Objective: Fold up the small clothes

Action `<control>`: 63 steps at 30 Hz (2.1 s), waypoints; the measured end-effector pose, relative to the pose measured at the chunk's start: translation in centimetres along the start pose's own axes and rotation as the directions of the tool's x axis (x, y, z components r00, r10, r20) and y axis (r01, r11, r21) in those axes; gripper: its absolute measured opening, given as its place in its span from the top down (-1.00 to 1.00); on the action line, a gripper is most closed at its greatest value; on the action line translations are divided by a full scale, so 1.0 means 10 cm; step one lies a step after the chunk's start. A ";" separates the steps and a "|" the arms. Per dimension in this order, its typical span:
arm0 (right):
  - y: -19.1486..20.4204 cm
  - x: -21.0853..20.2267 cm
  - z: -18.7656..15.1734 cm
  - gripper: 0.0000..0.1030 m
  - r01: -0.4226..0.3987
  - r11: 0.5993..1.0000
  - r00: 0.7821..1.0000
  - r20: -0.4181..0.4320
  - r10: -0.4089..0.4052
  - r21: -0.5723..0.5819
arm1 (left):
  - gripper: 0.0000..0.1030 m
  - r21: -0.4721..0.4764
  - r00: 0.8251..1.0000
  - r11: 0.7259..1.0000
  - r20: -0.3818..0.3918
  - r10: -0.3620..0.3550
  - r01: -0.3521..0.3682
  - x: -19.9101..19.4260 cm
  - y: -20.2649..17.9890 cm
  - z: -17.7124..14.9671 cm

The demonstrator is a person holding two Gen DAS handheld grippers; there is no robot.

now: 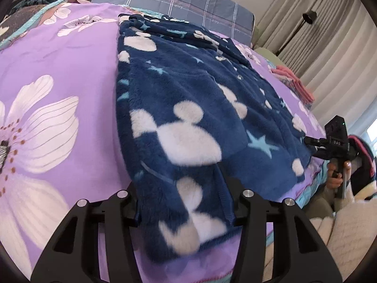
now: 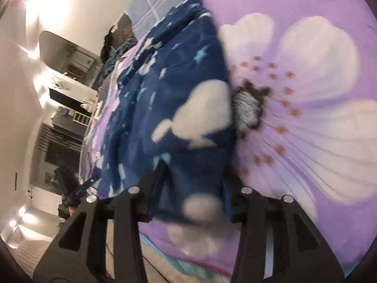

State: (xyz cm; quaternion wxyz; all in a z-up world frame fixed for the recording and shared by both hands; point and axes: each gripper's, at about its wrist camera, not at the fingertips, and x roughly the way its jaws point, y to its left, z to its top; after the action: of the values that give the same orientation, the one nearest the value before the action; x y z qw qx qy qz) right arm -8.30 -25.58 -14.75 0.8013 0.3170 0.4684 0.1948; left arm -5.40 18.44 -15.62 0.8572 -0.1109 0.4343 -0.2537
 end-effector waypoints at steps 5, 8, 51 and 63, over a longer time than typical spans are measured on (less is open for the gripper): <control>0.12 0.21 0.14 0.53 -0.045 0.999 0.998 -0.043 0.043 -0.029 | 0.66 -0.026 1.000 1.000 0.011 -0.013 0.013 0.04 -0.02 0.05; 0.12 0.12 0.14 0.74 -0.066 0.998 0.998 -0.018 0.066 -0.017 | 0.80 -0.011 0.999 1.000 0.040 0.005 -0.005 -0.08 -0.09 0.06; 0.61 -0.16 1.81 0.77 -0.035 0.978 0.920 0.376 0.113 -0.207 | 0.80 0.018 0.930 0.993 0.352 0.105 -0.119 -0.13 -0.16 2.03; 0.01 0.88 2.22 0.76 0.114 0.990 0.968 0.233 -0.091 -0.088 | 0.68 -0.072 0.963 0.979 0.181 0.200 -0.190 0.99 0.49 1.93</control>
State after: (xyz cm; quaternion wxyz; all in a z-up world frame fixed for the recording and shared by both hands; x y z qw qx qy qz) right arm 15.33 -27.42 -12.22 0.8739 0.2718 0.3785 0.1387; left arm 16.61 16.73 -12.85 0.9117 -0.1141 0.3674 -0.1445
